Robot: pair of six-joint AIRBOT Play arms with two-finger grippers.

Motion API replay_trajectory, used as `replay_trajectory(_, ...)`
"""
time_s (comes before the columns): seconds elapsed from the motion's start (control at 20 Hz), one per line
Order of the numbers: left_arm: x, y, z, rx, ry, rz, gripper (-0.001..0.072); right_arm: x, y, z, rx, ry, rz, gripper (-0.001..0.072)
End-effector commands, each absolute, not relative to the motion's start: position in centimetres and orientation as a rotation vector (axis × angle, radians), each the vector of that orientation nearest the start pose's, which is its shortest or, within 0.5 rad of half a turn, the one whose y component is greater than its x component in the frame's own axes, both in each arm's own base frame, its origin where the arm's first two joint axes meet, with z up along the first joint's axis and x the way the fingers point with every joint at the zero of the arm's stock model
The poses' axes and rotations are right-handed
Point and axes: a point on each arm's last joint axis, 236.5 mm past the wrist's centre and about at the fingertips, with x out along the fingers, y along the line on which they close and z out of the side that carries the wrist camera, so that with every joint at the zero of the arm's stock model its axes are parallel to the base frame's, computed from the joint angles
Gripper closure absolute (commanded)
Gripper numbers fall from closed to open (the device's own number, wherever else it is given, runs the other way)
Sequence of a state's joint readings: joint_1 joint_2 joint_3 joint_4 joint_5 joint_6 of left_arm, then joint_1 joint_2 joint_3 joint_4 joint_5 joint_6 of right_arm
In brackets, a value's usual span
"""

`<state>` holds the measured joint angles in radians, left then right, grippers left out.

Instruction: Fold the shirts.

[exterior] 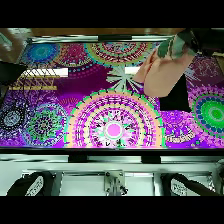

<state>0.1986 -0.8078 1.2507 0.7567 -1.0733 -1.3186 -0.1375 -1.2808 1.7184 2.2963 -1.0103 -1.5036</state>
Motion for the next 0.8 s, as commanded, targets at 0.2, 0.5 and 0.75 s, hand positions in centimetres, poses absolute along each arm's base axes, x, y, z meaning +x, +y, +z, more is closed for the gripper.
replay_trajectory(0.2,35.0,-8.5,27.0,-0.429,0.536,-0.441,0.0672,59.6,-3.0,31.6,0.758,0.065,0.069,0.0645)
replay_trajectory(0.5,33.0,-10.6,21.9,-0.456,0.716,-0.506,0.0672,63.8,-8.7,28.2,0.542,-0.100,-0.107,0.0646)
replay_trajectory(0.75,33.0,-11.3,22.0,-0.452,0.710,-0.523,0.0672,64.2,-13.6,28.9,0.508,-0.329,-0.243,0.0646)
